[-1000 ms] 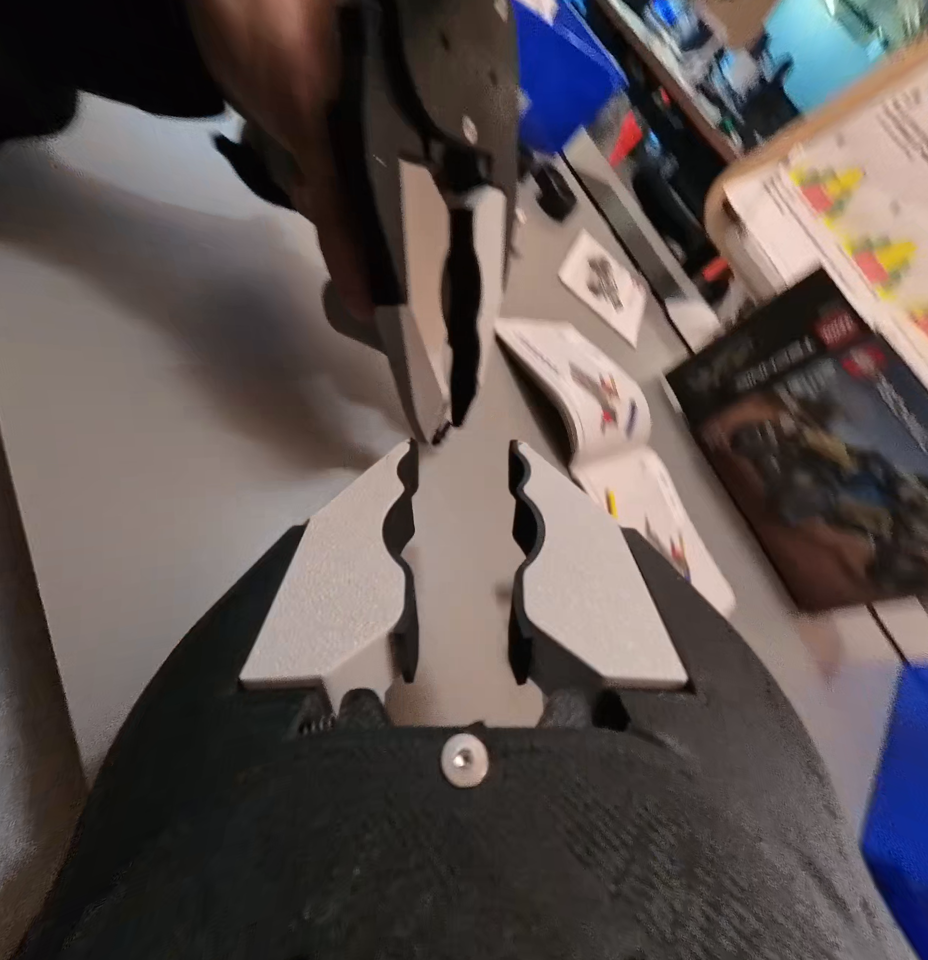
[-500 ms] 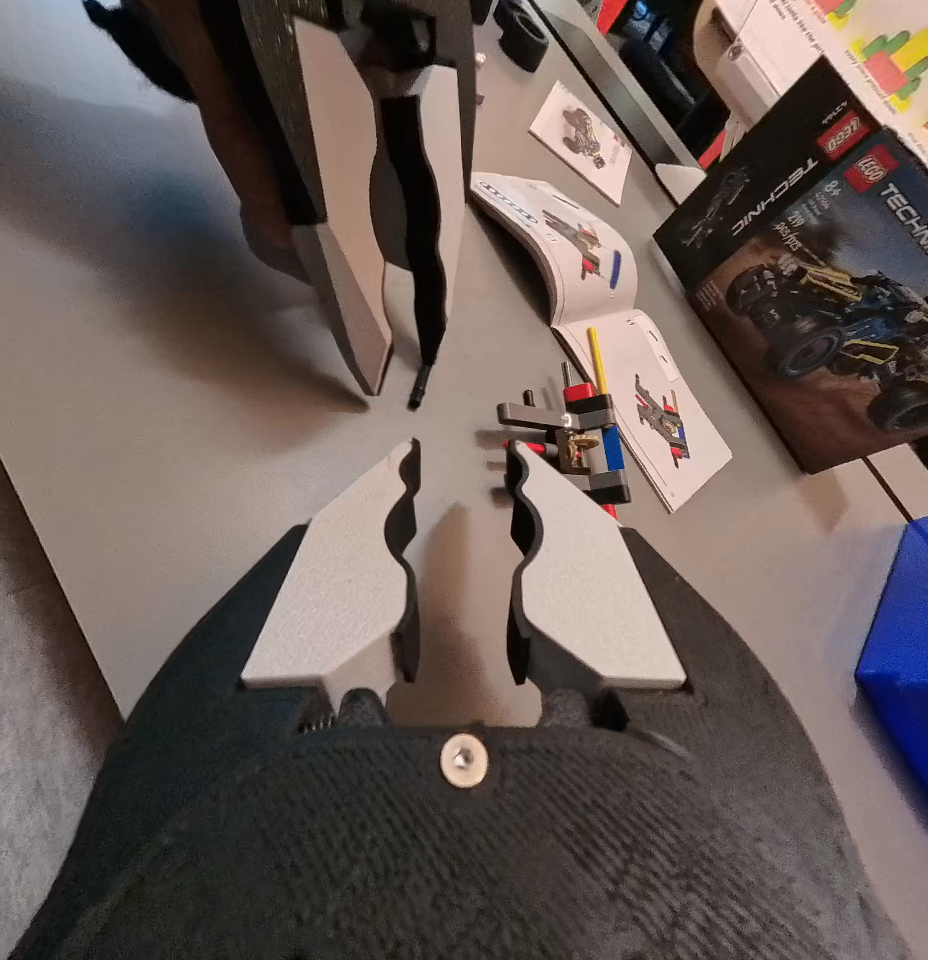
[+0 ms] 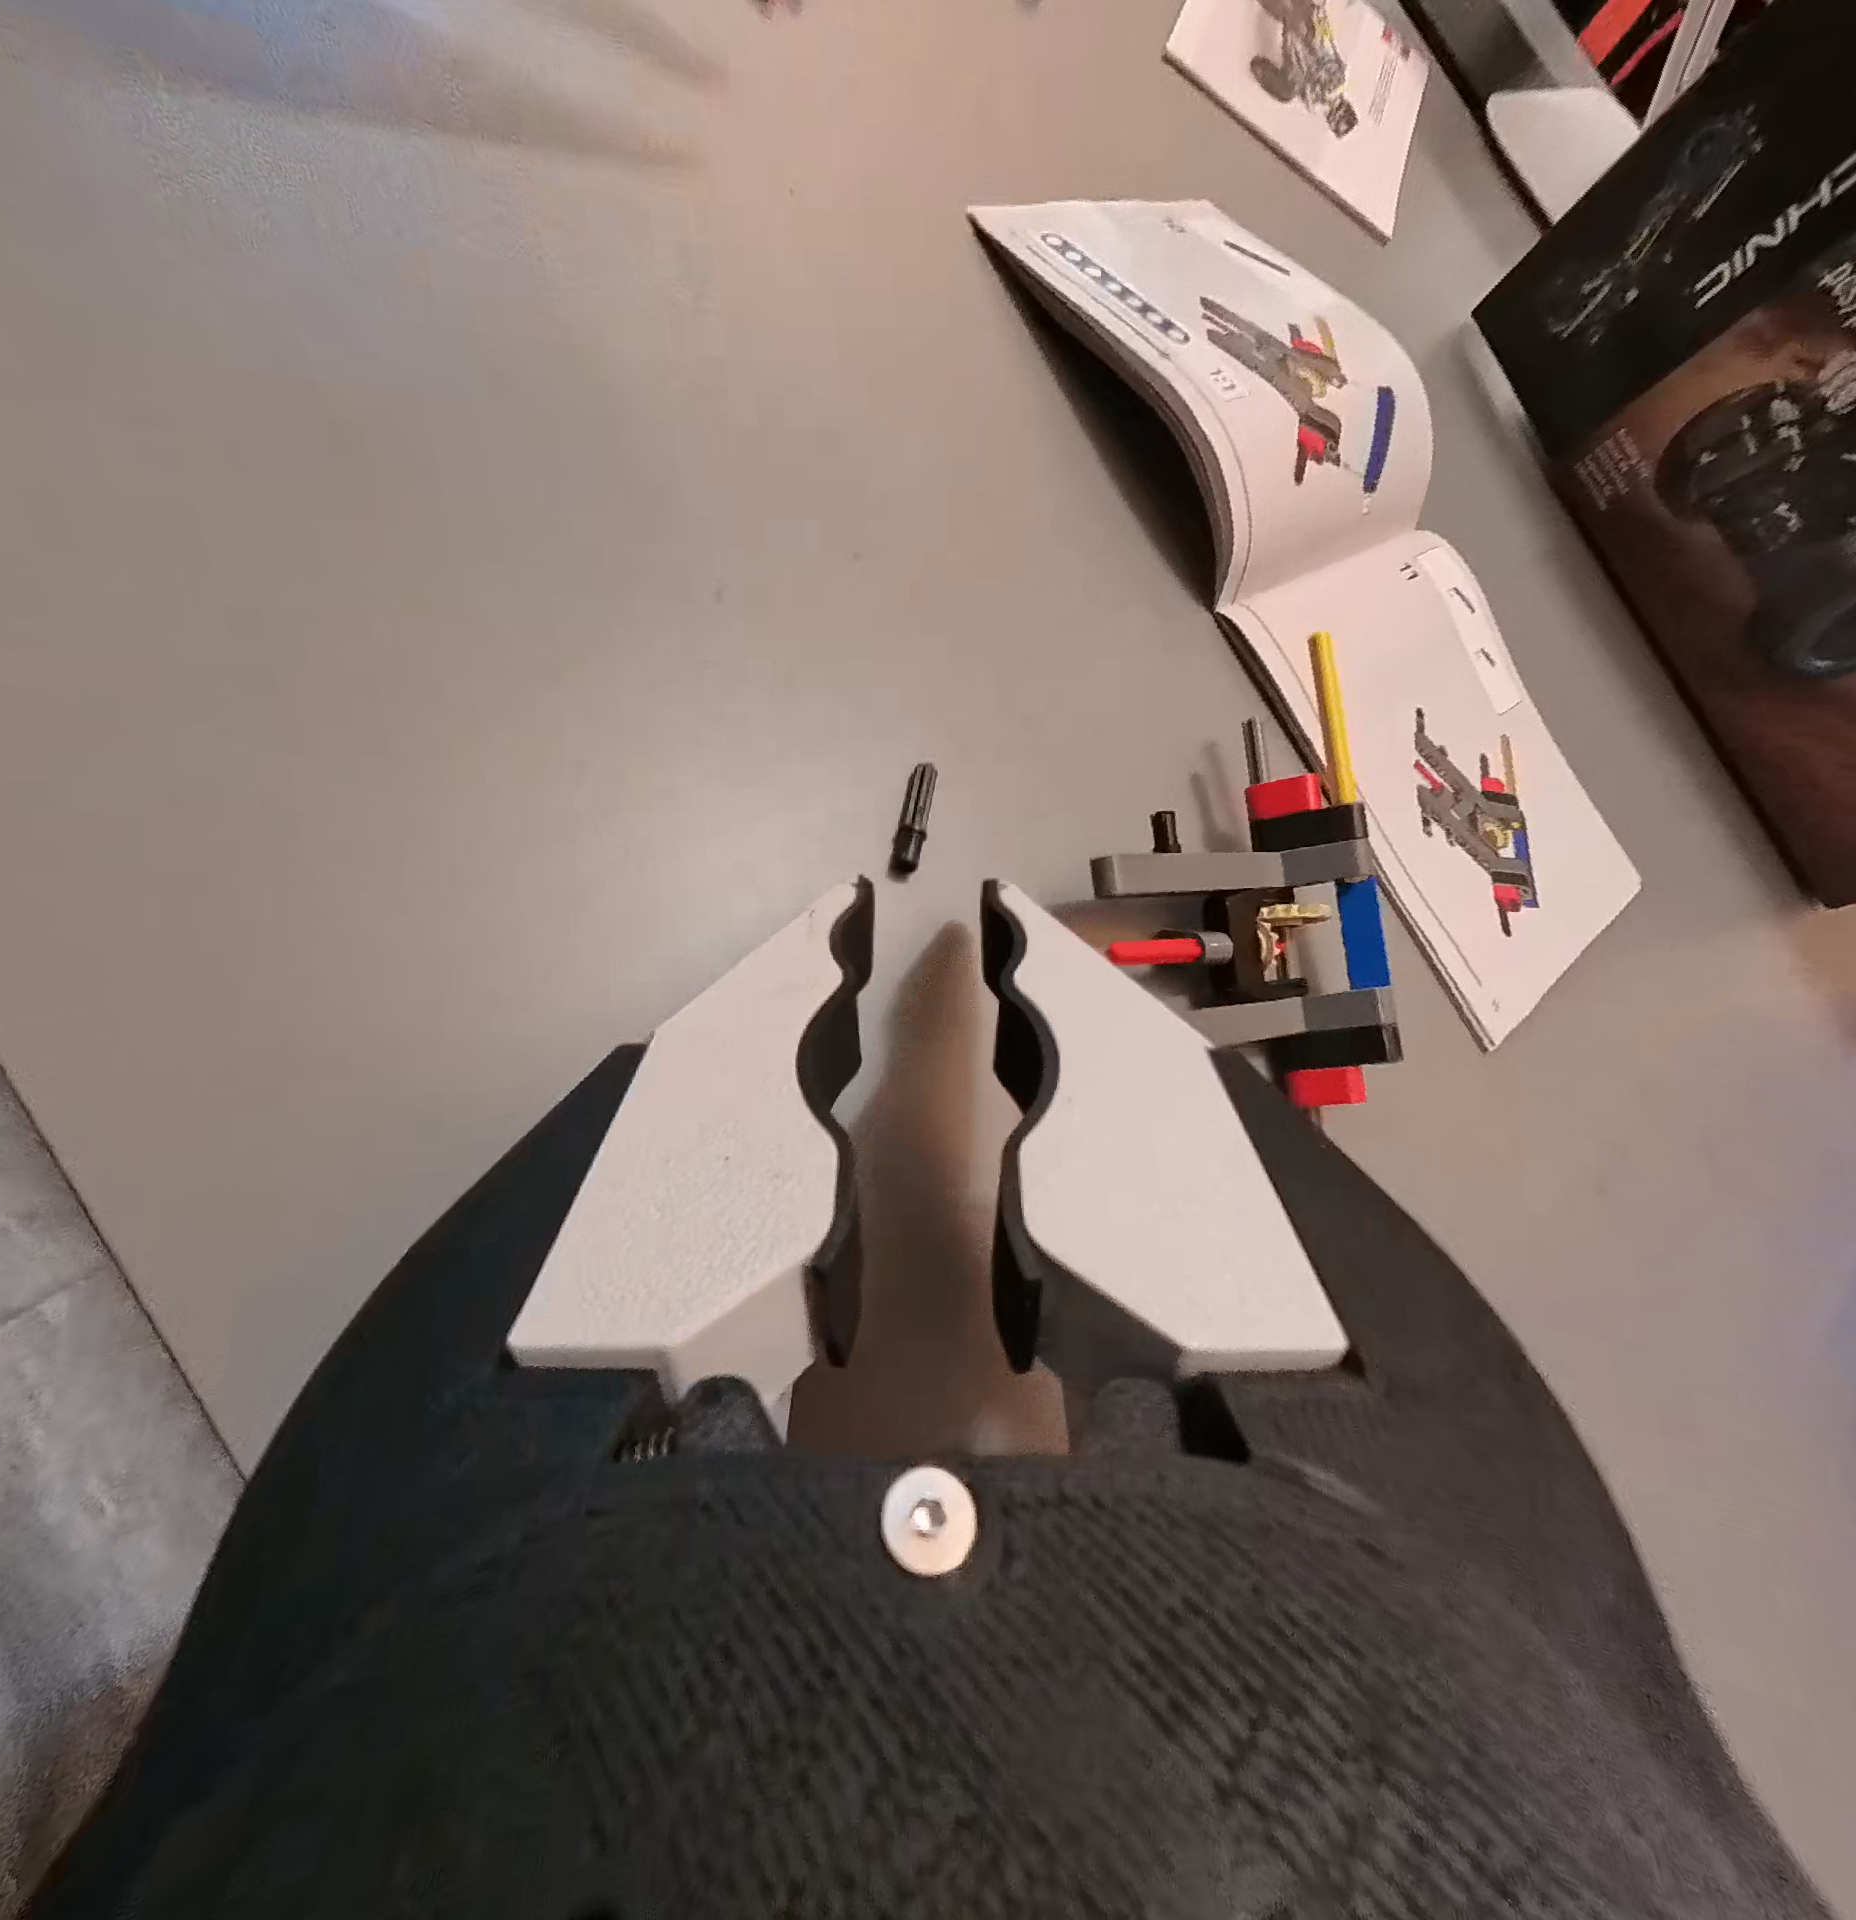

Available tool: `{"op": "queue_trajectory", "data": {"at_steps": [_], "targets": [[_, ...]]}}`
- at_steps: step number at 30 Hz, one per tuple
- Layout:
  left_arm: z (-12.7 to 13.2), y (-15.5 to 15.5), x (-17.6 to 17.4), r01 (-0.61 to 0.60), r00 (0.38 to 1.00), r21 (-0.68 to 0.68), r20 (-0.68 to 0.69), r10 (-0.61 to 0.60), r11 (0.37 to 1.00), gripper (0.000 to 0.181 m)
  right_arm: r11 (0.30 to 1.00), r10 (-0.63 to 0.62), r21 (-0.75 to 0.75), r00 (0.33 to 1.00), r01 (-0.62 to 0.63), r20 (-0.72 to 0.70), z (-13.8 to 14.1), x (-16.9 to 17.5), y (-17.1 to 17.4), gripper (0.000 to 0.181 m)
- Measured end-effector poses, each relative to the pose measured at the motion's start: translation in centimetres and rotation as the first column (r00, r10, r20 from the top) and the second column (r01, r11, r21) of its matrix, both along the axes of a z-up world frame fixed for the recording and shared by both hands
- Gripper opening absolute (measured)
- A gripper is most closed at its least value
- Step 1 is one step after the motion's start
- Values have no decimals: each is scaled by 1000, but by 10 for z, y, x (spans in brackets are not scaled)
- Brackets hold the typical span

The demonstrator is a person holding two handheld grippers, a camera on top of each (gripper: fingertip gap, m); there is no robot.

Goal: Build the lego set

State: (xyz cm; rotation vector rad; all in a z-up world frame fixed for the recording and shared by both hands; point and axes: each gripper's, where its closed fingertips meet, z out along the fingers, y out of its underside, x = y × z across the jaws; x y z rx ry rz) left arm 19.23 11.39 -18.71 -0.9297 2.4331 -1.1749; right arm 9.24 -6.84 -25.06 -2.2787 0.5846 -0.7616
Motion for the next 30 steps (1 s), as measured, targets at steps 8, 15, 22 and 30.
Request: {"op": "queue_trajectory", "data": {"at_steps": [8, 15, 22, 30], "targets": [[13, 71, 13, -182, 982, -67, 27, 184, 981, 22, 998, -60, 25, 996, 62, -67, -3, 9, 10, 10], [9, 63, 12, -137, 990, -81, 17, 139, 987, 22, 997, -52, -54, 998, 51, -19, -3, 15, 5, 3], [16, 80, 17, -211, 976, -99, 35, 216, 972, 21, 995, 29, -94, 1000, -28, 10, -3, 14, 3, 3], [25, 123, 29, -392, 912, -155, 61, 405, 907, 18, 997, 58, -43, 998, -59, -25, -3, 12, -3, 3]]}}
